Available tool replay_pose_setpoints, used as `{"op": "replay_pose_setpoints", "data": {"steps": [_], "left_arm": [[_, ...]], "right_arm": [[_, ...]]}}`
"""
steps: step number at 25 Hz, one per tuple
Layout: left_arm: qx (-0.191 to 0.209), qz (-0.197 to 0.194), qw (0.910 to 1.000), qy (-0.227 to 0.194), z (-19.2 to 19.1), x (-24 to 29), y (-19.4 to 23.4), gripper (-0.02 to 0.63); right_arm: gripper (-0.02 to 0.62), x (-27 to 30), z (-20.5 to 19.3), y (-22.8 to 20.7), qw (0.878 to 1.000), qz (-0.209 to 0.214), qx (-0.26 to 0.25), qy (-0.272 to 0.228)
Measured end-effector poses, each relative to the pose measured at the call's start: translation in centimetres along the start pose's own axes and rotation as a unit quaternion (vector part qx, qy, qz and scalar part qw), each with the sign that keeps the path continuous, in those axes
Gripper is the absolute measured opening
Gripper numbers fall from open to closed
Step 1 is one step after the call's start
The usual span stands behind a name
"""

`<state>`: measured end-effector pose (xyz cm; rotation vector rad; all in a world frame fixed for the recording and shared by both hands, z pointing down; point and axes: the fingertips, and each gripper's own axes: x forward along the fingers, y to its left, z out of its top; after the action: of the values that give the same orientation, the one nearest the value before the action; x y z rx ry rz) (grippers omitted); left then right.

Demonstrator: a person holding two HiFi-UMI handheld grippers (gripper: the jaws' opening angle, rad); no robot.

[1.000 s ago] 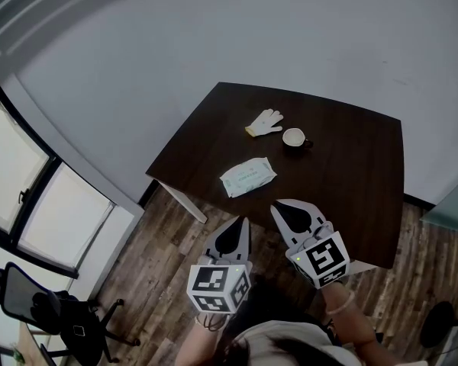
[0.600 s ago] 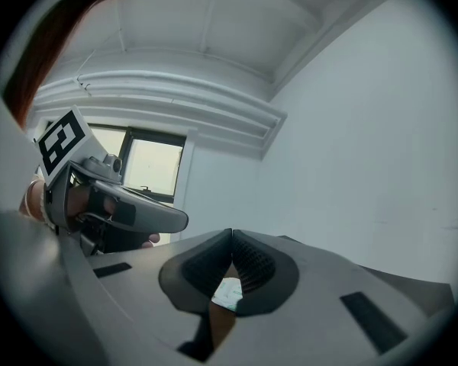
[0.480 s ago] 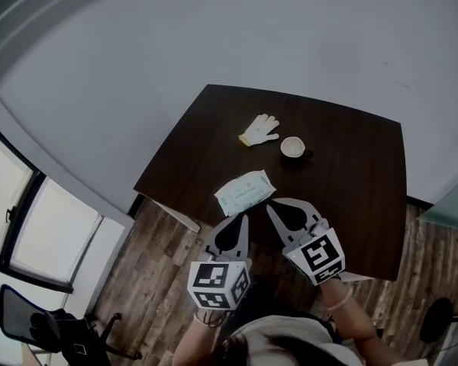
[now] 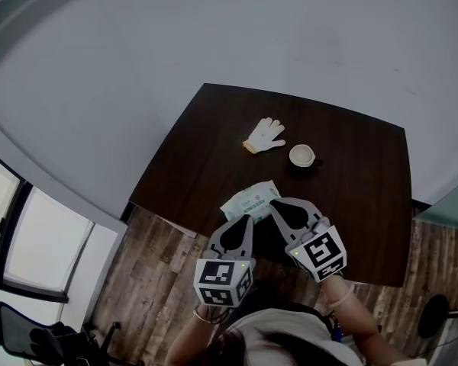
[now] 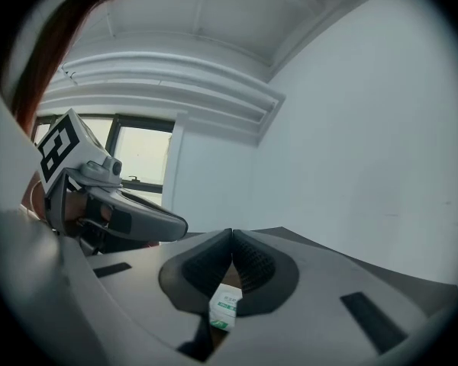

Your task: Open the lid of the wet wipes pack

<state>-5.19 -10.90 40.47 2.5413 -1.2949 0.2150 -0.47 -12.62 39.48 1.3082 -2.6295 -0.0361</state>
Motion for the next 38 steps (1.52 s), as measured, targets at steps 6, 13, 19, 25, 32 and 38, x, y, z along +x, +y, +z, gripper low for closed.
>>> {"op": "replay_pose_setpoints", "data": {"steps": [6, 13, 19, 25, 32, 38], "left_arm": [[-0.005, -0.022, 0.9993, 0.029, -1.9, 2.2, 2.7, 0.018], [-0.036, -0.021, 0.9979, 0.050, -4.7, 4.7, 5.0, 0.018], [-0.047, -0.006, 0.9968, 0.064, -7.0, 6.8, 6.5, 0.018], [-0.061, 0.005, 0.9948, 0.081, -9.6, 8.8, 7.3, 0.018], [-0.067, 0.019, 0.9927, 0.098, -12.3, 11.1, 8.0, 0.018], [-0.077, 0.035, 0.9901, 0.112, -14.0, 12.6, 9.1, 0.018]], "right_arm": [[0.020, 3.5, -1.3, -0.1, 0.999, 0.007, -0.012, 0.030], [0.046, 6.7, -4.1, -0.3, 0.996, 0.038, -0.046, 0.067], [0.057, 9.2, -6.6, -0.7, 0.988, 0.079, -0.086, 0.098], [0.064, 10.7, -9.2, -0.8, 0.978, 0.118, -0.122, 0.124], [0.072, 11.9, -12.2, -1.0, 0.965, 0.164, -0.144, 0.145], [0.083, 12.8, -14.8, -1.0, 0.949, 0.206, -0.169, 0.166]]}}
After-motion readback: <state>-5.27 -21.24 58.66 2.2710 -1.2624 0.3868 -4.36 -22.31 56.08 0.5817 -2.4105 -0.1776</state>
